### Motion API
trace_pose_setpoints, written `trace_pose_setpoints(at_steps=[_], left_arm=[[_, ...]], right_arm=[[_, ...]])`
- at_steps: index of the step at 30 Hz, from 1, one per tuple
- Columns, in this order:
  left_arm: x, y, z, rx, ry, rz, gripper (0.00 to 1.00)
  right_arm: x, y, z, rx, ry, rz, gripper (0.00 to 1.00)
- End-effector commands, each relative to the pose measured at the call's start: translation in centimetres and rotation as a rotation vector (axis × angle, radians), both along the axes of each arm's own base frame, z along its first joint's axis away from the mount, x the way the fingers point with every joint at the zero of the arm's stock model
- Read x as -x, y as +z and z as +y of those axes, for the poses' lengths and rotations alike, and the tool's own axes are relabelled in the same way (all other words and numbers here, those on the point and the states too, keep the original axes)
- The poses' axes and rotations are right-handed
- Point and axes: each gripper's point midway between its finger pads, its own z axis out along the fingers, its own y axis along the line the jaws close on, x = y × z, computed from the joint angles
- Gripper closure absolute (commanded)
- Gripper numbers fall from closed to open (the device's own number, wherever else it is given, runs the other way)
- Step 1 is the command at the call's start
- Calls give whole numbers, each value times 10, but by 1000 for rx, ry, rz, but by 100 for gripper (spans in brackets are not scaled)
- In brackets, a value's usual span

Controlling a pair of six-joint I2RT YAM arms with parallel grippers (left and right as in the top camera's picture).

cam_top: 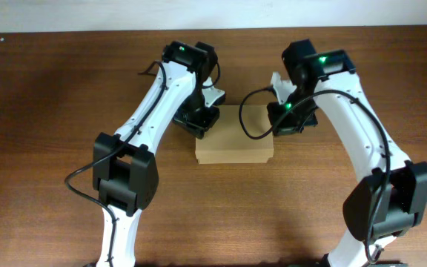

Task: Pack container
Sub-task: 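Press the lid down with both grippers to close the box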

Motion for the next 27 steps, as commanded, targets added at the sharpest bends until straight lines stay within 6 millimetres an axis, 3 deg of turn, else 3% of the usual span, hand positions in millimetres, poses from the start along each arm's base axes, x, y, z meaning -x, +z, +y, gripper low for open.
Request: trace_pose_setpoints(at_steps=[1, 6, 16, 18, 21, 24, 27], left_arm=[[9, -12, 7, -36, 8, 27, 98], [15, -30, 11, -52, 15, 54, 98], [10, -33, 12, -62, 19, 25, 98], [5, -27, 10, -49, 25, -7, 98], [-9, -3, 10, -36, 63, -97, 98], [-29, 36, 15, -49, 121, -240, 98], [-50, 79, 33, -99, 192, -412, 98]], right_arm=[[13, -19, 3, -9, -2, 42, 96], [22, -44, 7, -24, 6, 67, 96], [13, -43, 10, -35, 9, 25, 96], [3, -33, 12, -46, 7, -20, 96], [-22, 1, 16, -74, 6, -134, 96], [-44, 43, 14, -86, -9, -233, 96], [-61, 80, -3, -52, -44, -329, 96]])
